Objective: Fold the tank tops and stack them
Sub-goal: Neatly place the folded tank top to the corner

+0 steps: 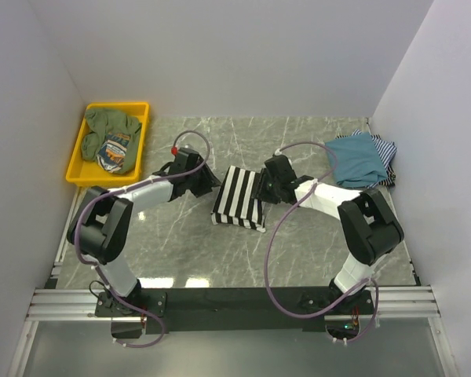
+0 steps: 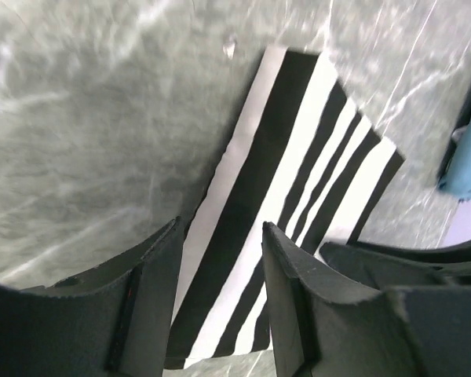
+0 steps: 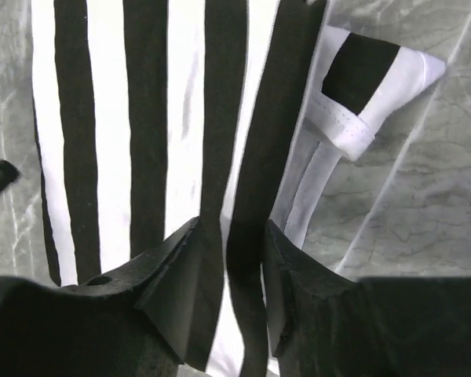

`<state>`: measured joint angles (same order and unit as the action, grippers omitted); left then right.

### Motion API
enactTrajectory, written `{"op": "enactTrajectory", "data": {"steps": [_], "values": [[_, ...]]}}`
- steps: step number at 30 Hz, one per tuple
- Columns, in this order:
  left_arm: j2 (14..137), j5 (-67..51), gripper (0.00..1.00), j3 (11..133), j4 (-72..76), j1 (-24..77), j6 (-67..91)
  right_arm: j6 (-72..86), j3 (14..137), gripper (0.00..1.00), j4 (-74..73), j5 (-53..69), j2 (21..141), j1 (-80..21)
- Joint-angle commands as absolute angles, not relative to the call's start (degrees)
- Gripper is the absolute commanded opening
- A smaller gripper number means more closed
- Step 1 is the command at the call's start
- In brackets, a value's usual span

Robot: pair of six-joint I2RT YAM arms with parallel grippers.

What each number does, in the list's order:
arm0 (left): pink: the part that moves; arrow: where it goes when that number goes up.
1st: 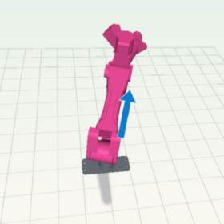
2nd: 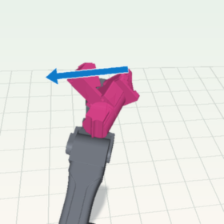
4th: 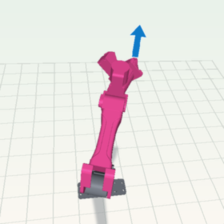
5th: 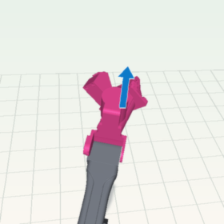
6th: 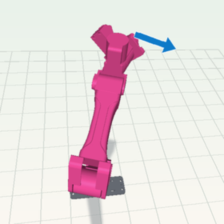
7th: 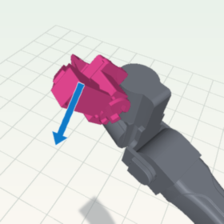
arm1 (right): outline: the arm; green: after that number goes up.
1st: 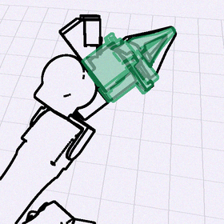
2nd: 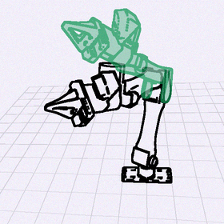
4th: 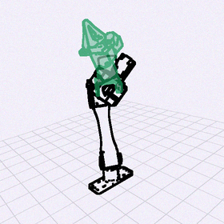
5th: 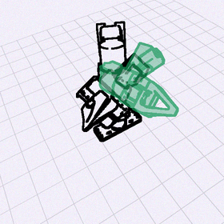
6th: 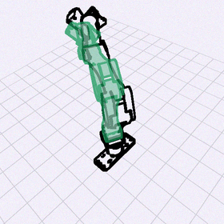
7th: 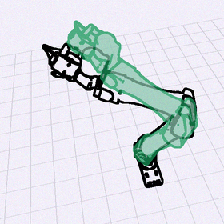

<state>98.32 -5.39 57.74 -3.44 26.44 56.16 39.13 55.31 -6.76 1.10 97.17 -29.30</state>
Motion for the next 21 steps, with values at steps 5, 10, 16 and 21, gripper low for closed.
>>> {"op": "enactTrajectory", "data": {"steps": [5, 10, 16, 21], "values": [[99.0, -3.3, 0.49, 60.0, -5.4, 27.2, 53.4, 39.2, 56.1, 0.18, -7.6, 0.1, 93.6, -28.3], [101.6, -1.4, 0.49, 62.1, -6.9, 28.5, 52.6, 39.5, 54.6, 0.0, -8.3, -3.8, 89.1, -28.5], [103.2, -0.4, 0.49, 63.5, -7.5, 28.9, 53.2, 40.0, 50.3, 0.0, -9.3, -8.3, 81.7, -28.6], [104.3, -0.3, 0.49, 66.2, -7.8, 30.3, 52.6, 40.8, 47.2, 0.0, -11.2, -11.2, 80.8, -27.7]]}}
